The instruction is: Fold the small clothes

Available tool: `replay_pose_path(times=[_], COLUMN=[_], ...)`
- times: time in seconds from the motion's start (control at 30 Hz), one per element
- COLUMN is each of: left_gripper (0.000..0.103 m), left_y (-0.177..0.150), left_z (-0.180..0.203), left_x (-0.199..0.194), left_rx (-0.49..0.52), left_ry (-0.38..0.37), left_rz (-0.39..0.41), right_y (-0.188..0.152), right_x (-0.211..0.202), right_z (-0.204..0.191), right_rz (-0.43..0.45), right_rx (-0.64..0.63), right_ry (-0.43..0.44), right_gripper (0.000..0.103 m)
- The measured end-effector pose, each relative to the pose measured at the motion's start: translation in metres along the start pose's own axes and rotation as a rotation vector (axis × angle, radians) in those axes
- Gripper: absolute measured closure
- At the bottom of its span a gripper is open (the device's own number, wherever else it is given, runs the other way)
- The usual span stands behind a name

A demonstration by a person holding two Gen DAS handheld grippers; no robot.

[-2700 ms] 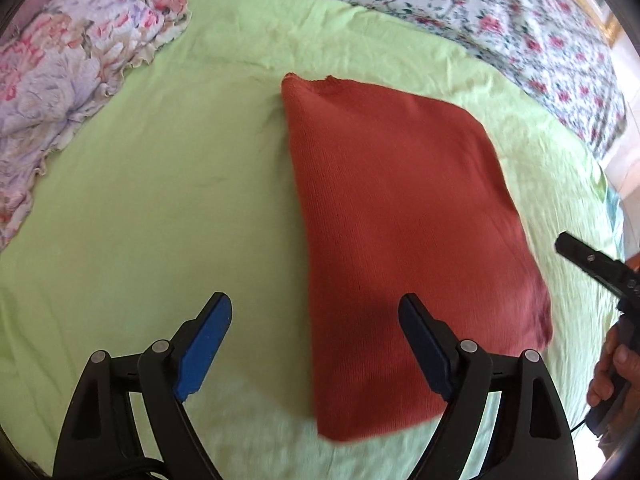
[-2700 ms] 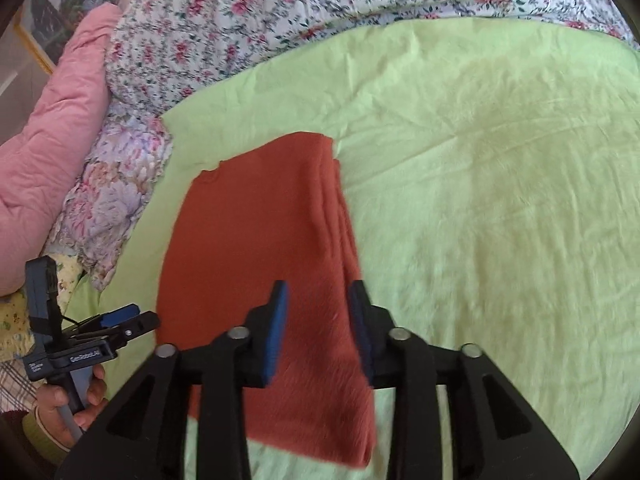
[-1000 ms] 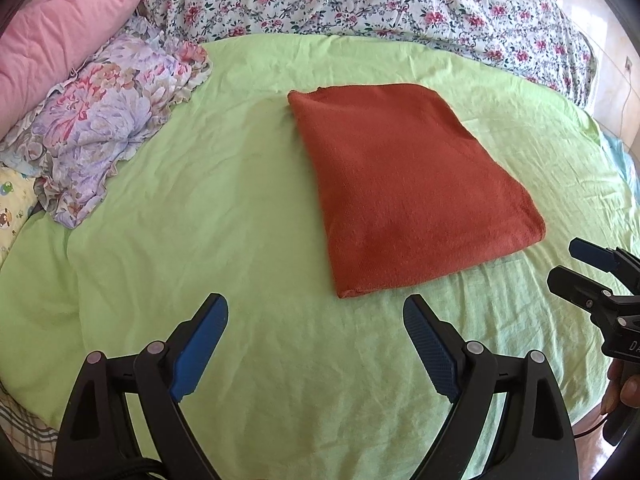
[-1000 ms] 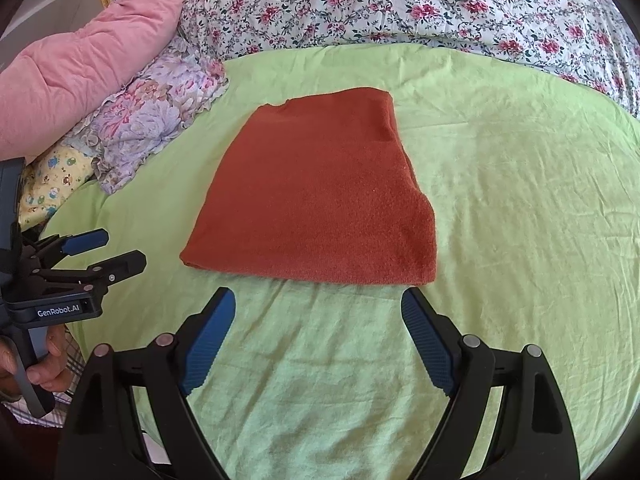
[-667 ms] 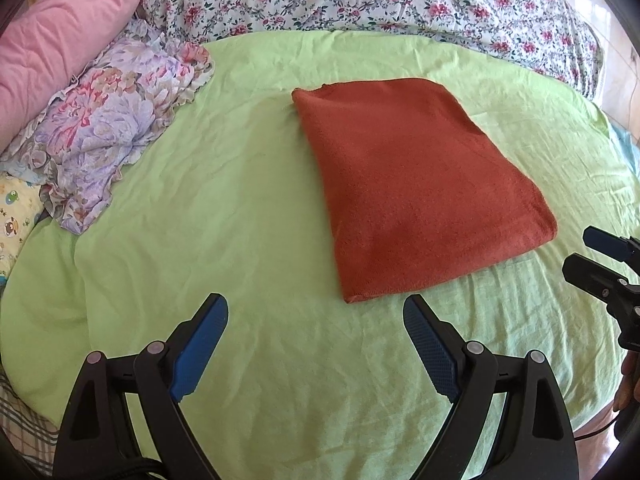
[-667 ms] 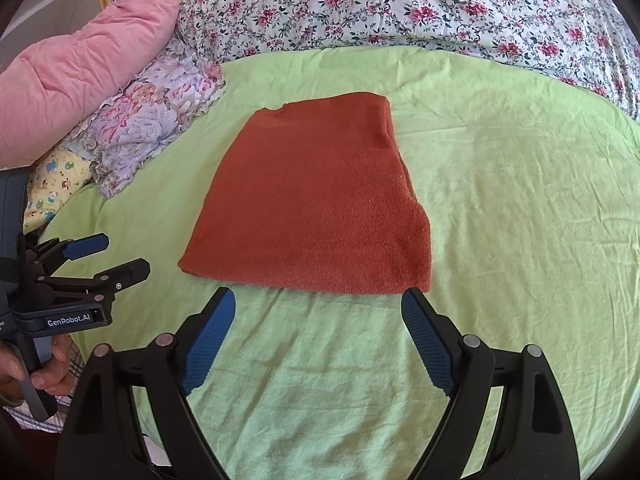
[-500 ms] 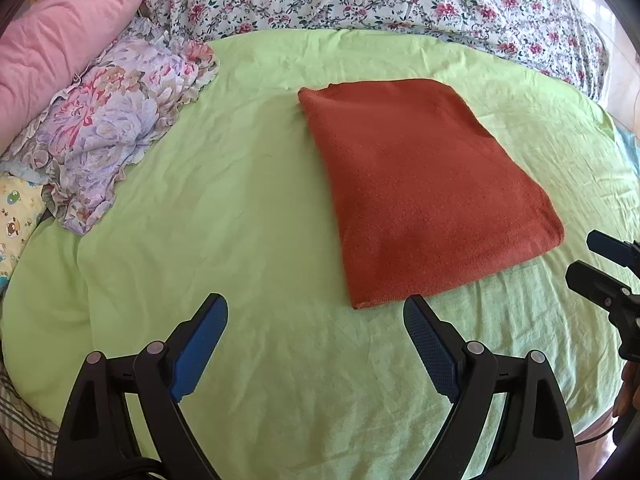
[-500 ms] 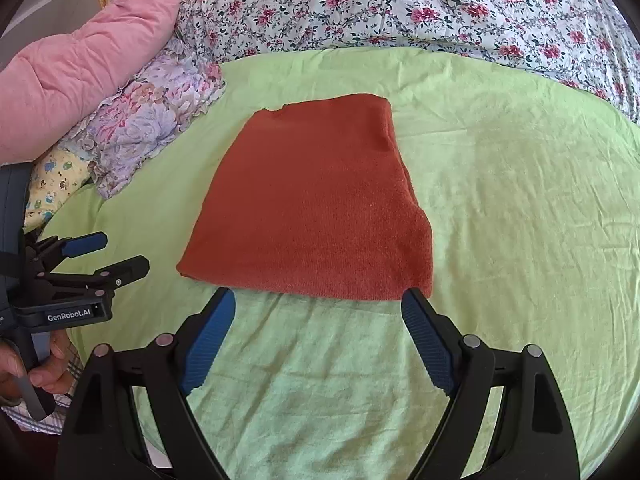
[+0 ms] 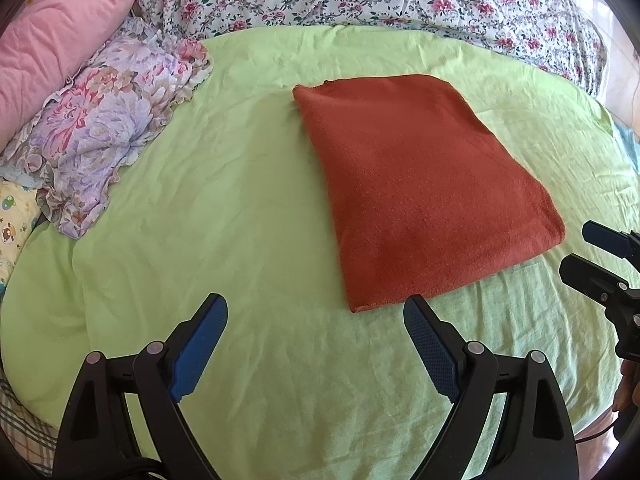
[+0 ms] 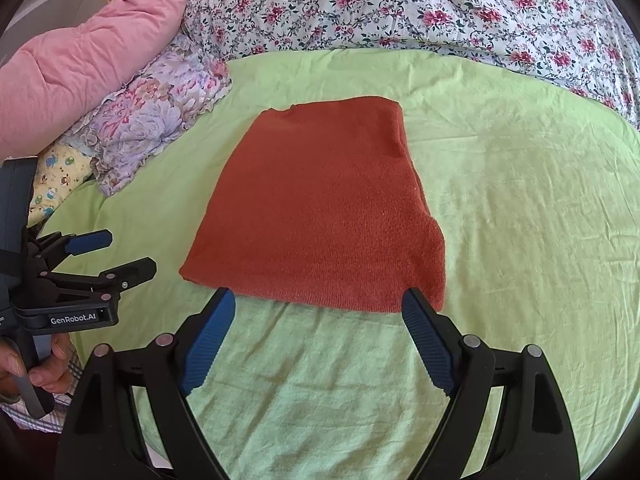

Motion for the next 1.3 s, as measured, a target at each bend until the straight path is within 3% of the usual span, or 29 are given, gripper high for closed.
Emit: replay_pose_path(times=[0.73,1.3], left_gripper=[0.012,0.015], left_y=[0.008,0.031], left_z=[-0.002,-0.001], left_x=[0.010,0.005], left_rx=[-0.007,0.004], left_ry=[-0.026,-0.021], left_rz=[-0.019,0.038], right_y=[0.013,0.024], right_x=[0.012,0.013], right_z=[0.010,0.016], right_rz=[-0.013,-0.004], right_rx=[0.008,0.005], right_ry=[-0.001,-0.003], right_gripper=[0.018,0.018])
Point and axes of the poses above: each gripper's, at about its wrist camera, not at the fingertips, and x roughly the way its jaws point, z to its right, y to its top, the point moved 7 cm from there along x, roughly the way its jaws point, and after that the axes turned 1 degree about -x, right-handed, at the moved point
